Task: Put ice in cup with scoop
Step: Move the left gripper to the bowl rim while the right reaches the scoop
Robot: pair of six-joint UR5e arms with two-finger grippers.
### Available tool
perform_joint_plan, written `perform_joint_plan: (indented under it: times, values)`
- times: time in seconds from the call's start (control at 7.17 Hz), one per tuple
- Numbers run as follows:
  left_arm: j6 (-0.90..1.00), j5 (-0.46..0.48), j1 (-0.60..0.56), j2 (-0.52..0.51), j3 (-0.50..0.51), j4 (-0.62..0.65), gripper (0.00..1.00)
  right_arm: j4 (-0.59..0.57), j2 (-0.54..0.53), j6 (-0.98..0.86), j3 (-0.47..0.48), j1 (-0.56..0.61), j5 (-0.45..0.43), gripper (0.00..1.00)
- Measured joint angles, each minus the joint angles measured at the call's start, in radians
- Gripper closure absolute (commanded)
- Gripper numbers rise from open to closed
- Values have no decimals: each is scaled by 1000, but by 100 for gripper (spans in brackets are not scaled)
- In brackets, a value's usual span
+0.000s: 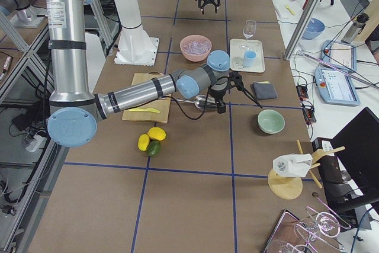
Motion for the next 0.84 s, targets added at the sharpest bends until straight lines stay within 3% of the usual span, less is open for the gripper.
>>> perform_joint_plan:
  times: [0.42, 0.84]
  values:
    - [-2, 46, 110, -65, 57, -18, 0, 74, -56, 3, 49, -14, 4, 0]
    - [-6, 68, 157, -104, 81, -19, 0, 83, -107, 224, 142, -152, -29, 0]
